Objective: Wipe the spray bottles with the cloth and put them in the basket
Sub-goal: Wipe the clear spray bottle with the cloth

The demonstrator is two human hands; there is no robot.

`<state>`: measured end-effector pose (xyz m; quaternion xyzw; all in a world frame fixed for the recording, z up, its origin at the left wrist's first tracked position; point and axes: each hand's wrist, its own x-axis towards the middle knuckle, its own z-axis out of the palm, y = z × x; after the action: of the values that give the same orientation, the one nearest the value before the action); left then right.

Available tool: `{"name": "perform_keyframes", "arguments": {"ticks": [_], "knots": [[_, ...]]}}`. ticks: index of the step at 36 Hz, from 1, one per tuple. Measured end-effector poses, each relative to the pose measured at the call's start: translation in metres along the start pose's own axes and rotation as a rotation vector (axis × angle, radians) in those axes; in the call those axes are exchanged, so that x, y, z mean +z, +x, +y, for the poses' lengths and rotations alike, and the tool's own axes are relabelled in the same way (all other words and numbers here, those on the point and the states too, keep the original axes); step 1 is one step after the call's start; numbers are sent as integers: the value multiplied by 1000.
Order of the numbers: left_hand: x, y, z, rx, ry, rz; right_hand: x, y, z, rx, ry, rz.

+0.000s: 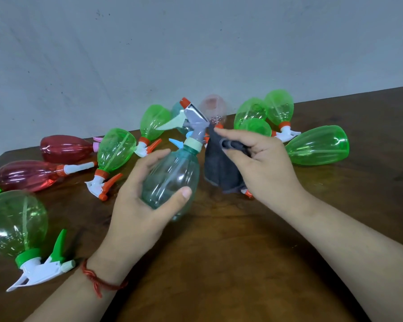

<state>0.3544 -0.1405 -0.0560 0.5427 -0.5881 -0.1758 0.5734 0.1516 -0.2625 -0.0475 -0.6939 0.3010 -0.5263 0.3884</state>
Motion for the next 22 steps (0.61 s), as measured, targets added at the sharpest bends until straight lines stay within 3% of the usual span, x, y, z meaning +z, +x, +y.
{"name": "perform_keyframes", "arguments": {"ticks": [3,7,11,18,22], "knots": [[-2,0,-1,-10,-12,-38,-6,4,-1,-4,-47,10],[2,0,3,31,-6,-67,-10,6,-6,-13,98,188],[2,-4,1,72,60,-142,-3,0,-8,-14,139,71],[-7,2,-4,55,40,28,6,-6,-4,17,-73,28],[-7,4,-10,64,40,59,1,-2,-2,89,0,65]]}}
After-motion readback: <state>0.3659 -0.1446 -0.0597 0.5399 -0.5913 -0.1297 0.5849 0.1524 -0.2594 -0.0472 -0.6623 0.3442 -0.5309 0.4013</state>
